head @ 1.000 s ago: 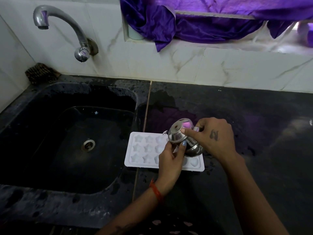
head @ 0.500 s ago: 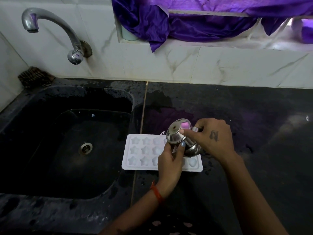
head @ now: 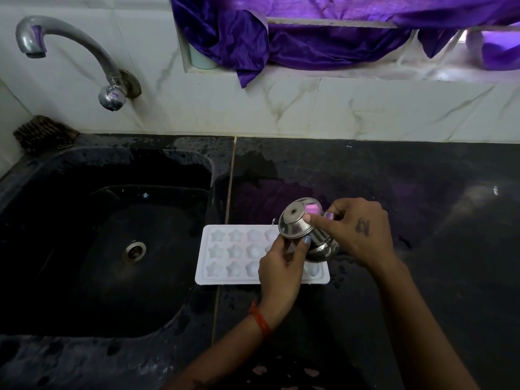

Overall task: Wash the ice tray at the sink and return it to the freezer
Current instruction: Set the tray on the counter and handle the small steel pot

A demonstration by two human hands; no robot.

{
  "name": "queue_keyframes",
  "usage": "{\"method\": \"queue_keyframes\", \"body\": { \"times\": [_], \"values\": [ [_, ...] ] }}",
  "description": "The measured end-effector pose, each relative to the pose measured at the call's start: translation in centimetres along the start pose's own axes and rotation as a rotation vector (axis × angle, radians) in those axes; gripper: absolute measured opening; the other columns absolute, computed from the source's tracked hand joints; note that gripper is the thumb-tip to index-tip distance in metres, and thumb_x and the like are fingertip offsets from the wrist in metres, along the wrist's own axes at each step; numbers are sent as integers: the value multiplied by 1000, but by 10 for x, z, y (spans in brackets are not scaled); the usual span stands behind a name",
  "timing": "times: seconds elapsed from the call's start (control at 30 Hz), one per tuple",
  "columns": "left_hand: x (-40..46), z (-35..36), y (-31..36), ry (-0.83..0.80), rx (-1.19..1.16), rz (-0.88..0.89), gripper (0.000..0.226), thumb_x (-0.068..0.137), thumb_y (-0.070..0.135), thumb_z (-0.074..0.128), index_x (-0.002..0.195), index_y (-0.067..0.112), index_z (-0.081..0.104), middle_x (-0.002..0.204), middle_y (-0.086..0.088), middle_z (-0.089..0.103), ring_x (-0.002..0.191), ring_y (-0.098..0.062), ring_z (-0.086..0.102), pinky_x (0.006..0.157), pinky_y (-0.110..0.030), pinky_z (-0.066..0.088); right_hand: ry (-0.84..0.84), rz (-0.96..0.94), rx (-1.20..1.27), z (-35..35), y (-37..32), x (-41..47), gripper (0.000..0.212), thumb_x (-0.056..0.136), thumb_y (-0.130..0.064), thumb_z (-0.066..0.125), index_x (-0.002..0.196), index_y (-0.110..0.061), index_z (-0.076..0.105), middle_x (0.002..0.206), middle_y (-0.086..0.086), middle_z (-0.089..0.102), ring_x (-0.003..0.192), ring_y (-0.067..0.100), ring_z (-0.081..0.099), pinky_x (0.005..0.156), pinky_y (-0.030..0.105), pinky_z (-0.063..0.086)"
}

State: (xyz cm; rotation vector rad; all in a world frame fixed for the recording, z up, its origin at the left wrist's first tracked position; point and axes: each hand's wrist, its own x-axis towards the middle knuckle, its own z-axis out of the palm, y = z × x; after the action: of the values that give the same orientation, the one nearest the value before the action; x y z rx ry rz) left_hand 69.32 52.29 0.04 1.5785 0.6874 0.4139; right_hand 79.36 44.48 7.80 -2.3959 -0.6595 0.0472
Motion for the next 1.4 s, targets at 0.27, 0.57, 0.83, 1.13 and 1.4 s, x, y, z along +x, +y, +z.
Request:
{"method": "queue_keyframes", "body": {
  "times": [0.27, 0.57, 0.83, 1.13, 1.4],
  "values": [
    [-1, 8, -7, -42, -95, -31, 48, 70, 67, 52, 102, 34, 64, 91, 8, 74, 86, -6, 69, 84, -40, 56, -11, -31, -156, -5, -4, -2, 44, 74, -58, 66, 60, -16, 63, 55, -1, 61, 55, 14, 57, 50, 21, 36],
    [-1, 10, -5, -59, -98, -82, 32, 90, 42, 56, 110, 19, 64, 93, 6, 74, 82, -7, 70, 86, -42, 55, -15, -52, -194, -7, -9, -2, 40, 77, -54, 65, 60, -19, 59, 58, -2, 61, 58, 14, 57, 54, 25, 40],
    [0, 14, -9, -33, -80, -54, 47, 76, 63, 56, 105, 27, 66, 88, 9, 74, 86, -6, 69, 85, -39, 56, -16, -68, -164, -8, -6, -1, 43, 77, -53, 65, 65, -12, 65, 60, 3, 64, 60, 18, 60, 60, 30, 47],
    [-2, 14, 1, 1, 148, 58, 34, 88, 47, 56, 117, 32, 61, 79, 24, 65, 83, 6, 63, 69, -5, 42, 10, 25, 88, -9, 19, -1, 44, 70, -52, 74, 55, -12, 61, 55, 3, 64, 57, 19, 62, 58, 34, 48],
    [-4, 25, 3, -48, 91, 79, 30, 90, 40, 57, 116, 24, 62, 85, 17, 70, 86, -3, 67, 77, -15, 49, 32, 46, 93, -19, 27, -4, 41, 69, -52, 74, 54, -15, 61, 54, 1, 64, 56, 17, 62, 58, 34, 49]
  ]
}}
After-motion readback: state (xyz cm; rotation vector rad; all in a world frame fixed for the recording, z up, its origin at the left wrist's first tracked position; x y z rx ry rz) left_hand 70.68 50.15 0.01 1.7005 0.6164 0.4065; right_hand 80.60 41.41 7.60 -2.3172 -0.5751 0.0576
